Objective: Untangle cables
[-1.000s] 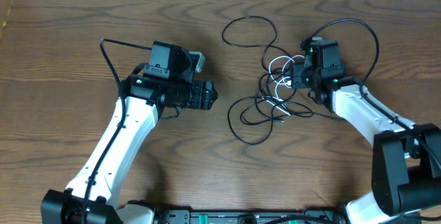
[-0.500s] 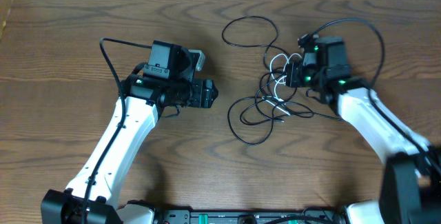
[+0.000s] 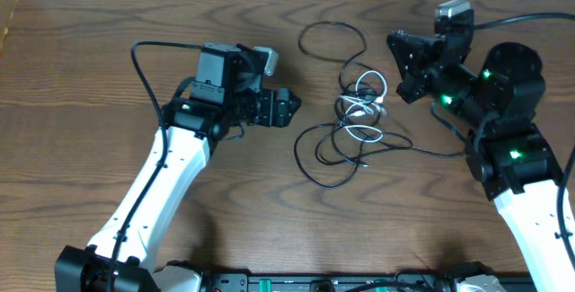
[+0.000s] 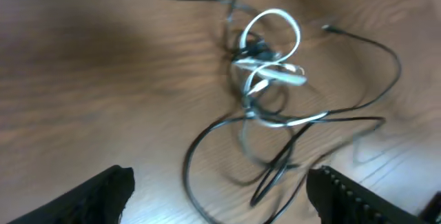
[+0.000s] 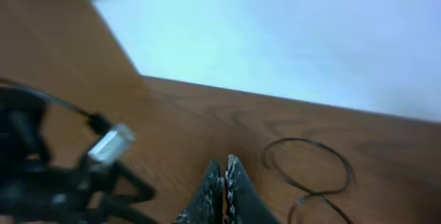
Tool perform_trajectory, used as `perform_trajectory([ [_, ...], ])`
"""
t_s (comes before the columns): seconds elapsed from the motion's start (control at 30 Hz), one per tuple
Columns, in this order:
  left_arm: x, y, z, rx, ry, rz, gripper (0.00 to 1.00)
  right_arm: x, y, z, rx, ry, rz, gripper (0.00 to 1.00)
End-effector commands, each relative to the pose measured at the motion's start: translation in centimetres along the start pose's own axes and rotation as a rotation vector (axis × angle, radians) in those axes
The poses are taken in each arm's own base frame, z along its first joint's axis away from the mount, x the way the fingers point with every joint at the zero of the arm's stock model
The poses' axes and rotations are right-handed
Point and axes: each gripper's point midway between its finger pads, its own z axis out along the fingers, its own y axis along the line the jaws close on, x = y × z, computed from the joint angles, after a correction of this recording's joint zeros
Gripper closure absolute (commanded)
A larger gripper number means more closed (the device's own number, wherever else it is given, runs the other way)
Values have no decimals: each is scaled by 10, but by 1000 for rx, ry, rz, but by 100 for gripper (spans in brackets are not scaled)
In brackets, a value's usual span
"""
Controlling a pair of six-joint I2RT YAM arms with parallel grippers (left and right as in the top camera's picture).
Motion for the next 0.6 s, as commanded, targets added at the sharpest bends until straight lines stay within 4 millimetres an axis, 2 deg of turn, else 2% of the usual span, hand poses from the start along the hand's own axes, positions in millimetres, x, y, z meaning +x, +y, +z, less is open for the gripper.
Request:
perform_trajectory([
  [0.0,1,-20,13,57,15,25,14,-4,17,-6,-75,-7,-30,99],
  [0.07,5,-26,19,70,30,39,14,-2,3,-5,-1,-1,-17,99],
  [0.13,9,-29,23,74,47,43,14,9,-22,-5,131,32,9,83],
  [0.17,10,-29,24,71,53,42,14,16,-34,-5,196,54,18,81],
  [0.2,11,-28,24,67,55,40,14,27,-49,-6,273,88,28,76],
  [0.3,11,-28,24,67,55,40,14,62,-87,-9,457,208,57,73],
  [0.43,13,-27,25,65,63,36,14,99,-104,10,468,325,91,64],
  [0.57,15,-25,25,53,71,32,14,126,-119,33,463,387,113,63],
])
